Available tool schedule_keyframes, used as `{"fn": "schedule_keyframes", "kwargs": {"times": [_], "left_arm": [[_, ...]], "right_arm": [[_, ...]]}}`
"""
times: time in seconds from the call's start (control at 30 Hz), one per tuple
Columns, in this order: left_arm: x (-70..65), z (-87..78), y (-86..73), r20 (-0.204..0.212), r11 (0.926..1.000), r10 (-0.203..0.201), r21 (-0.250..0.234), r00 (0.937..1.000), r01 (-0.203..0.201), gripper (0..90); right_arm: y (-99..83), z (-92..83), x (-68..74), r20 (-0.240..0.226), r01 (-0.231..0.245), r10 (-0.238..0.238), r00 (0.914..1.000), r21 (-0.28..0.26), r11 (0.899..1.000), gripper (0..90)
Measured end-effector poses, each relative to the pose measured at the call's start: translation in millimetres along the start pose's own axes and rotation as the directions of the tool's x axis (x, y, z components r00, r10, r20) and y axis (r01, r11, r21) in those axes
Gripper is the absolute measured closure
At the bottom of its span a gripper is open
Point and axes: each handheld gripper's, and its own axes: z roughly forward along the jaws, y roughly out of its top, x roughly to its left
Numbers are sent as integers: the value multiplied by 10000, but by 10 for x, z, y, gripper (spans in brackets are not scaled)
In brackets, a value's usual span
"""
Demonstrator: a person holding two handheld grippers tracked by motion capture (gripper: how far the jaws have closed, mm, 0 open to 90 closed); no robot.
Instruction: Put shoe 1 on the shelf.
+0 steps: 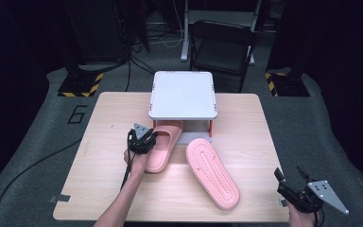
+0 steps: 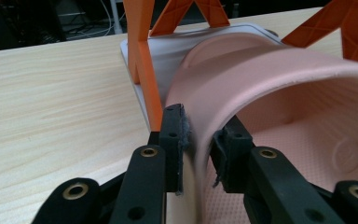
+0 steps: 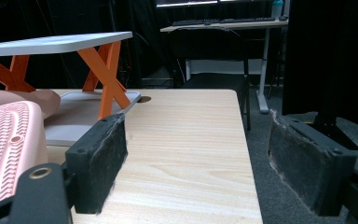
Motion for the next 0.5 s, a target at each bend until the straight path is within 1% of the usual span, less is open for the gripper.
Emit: {"fn": "schedule_keyframes", "kwargs": {"times": [0.03,0.1,0.13,0.17,0.2,0.23,0.27,0.3,0.33,0.37,0.4,0.47,0.5], "left_arm": [[-22,25,2,-105,9999,-116,-60,9999,115,748],[-27,37,1,-102,9999,-115,-79,9999,114,741],[-38,41,0,-27,9997,-221,-63,9998,220,741],[-42,42,-3,50,9996,-276,-58,9996,277,690],[-47,42,-6,135,9994,-343,-18,9993,343,690],[-56,22,-17,320,9986,-507,-103,9982,511,650],[-56,22,-17,320,9986,-507,-103,9982,511,634],[-57,-6,-23,419,9978,-635,-168,9971,642,634],[-58,-52,-41,575,9975,-640,-259,9963,655,611],[-58,-52,-41,575,9975,-640,-259,9963,655,611],[-51,-87,-52,667,9975,-648,-238,9957,665,611],[-27,-94,-59,681,9975,-582,-364,9960,608,641],[-11,-90,-51,680,9976,-624,-270,9957,644,658]], "right_arm": [[8,-6,8,-14,23,-23,10000,-5,10000,196],[15,-13,19,-54,24,-24,10000,-52,10000,196],[15,-13,19,-54,24,-24,10000,-52,10000,196],[15,-10,23,-58,76,-76,10000,-34,10000,196],[15,-10,23,-58,76,-76,10000,-34,10000,196],[11,-2,31,-102,41,-41,9999,-6,10000,196],[11,-2,31,-102,41,-41,9999,-6,10000,196],[11,-2,31,-115,50,-50,9999,-2,10000,196],[13,-6,33,-77,111,-111,9999,3,9999,196],[14,-8,34,-71,105,-105,9999,1,9999,196],[14,-8,34,-71,105,-105,9999,1,9999,196],[15,-3,44,-82,101,-102,9999,-8,9999,196],[14,2,51,-99,107,-107,9999,4,9999,196]]}}
